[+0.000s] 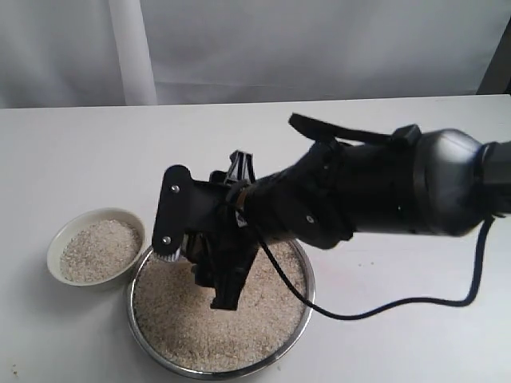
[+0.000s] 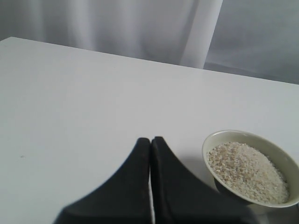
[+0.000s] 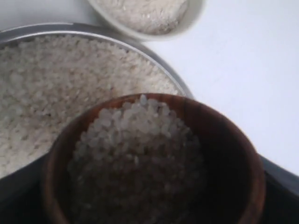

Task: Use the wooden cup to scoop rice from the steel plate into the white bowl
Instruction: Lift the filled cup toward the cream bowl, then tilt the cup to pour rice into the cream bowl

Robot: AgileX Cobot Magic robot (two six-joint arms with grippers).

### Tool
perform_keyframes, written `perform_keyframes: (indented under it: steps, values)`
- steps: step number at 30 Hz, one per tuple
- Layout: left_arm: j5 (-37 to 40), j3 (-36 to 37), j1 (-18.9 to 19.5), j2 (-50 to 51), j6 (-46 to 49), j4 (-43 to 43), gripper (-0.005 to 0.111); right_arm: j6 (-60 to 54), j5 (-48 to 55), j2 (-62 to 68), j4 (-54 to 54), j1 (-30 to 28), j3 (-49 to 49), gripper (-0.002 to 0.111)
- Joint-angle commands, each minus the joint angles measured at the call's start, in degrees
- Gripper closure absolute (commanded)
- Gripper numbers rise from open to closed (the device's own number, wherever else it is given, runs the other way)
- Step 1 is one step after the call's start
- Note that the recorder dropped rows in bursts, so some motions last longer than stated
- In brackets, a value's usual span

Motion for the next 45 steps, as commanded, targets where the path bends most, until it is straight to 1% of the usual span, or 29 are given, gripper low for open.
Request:
perform_keyframes:
  steps: [1,6,10,14,16,19,23,27,35,45]
  values:
    - [-0.36,-0.08,-0.37,0.02,-0.09,-0.33,0.107,0.55,5.6,-0.04,-5.42,0.83,-8.88,0.108]
    - [-0.36,-0.08,-0.37,0.02,-0.09,-0.33,0.107,3.48,12.44,4.91,-13.24,3.54,-20.55,0.108]
    - [-0.36,-0.08,-0.37,0.02,-0.09,-0.33,0.107,6.63,19.3,12.03,-21.83,6.15,-31.11,0.108]
    - [-0.36,-0.08,-0.37,0.02,-0.09,-0.33,0.107,7.38,26.84,19.4,-30.75,8.66,-41.53,0.108]
    - [-0.36,-0.08,-0.37,0.02,-0.09,-0.33,0.107,7.38,29.39,22.13,-34.32,9.75,-45.03,0.108]
    - [-0.36,-0.08,-0.37,0.02,-0.09,-0.33,0.107,7.38,29.7,25.5,-37.35,10.44,-48.68,0.108]
    - [-0.36,-0.08,-0.37,0.02,-0.09,-0.33,0.107,7.16,28.9,28.96,-41.41,11.57,-50.96,0.108]
    - [-0.36,-0.08,-0.37,0.02,-0.09,-0.33,0.107,7.14,28.71,30.51,-44.91,12.31,-50.97,0.108]
    - [-0.36,-0.08,-0.37,0.02,-0.09,-0.33,0.107,7.14,28.27,31.93,-55.01,13.69,-50.97,0.108]
    - [-0.36,-0.08,-0.37,0.02,-0.09,-0.33,0.107,7.14,28.07,31.93,-61.98,14.45,-50.97,0.108]
